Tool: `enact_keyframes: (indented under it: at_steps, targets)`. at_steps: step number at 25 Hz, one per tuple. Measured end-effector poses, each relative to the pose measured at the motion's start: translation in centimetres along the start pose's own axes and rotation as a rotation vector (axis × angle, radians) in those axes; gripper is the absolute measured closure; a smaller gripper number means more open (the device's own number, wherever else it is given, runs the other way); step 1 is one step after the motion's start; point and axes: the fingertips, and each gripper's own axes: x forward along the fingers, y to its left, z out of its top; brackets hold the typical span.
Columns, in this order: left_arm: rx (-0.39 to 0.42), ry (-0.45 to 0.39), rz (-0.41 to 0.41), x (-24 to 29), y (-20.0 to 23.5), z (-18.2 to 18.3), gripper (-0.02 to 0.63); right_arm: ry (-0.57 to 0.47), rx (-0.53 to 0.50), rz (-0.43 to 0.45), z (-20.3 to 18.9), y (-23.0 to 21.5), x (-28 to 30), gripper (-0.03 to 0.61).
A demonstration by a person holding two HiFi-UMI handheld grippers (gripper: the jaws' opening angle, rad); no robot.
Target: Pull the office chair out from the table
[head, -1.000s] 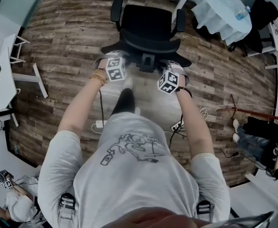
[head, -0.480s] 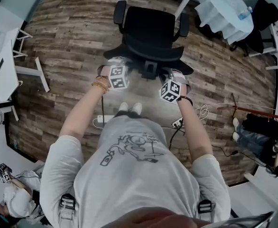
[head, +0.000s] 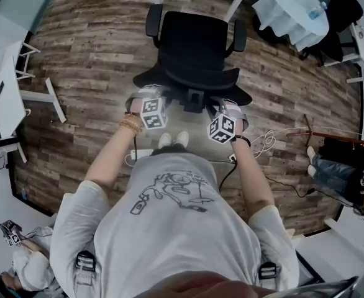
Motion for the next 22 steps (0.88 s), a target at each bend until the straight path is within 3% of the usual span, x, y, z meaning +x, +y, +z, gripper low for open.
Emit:
enact_keyframes:
  at_steps: [22]
  targets:
    - [-0.009,-0.005,-0.022,-3.0,-6.0,-0.1,0.499,0.009,0.041,0.036,0.7,5.7,-3.5,0.459]
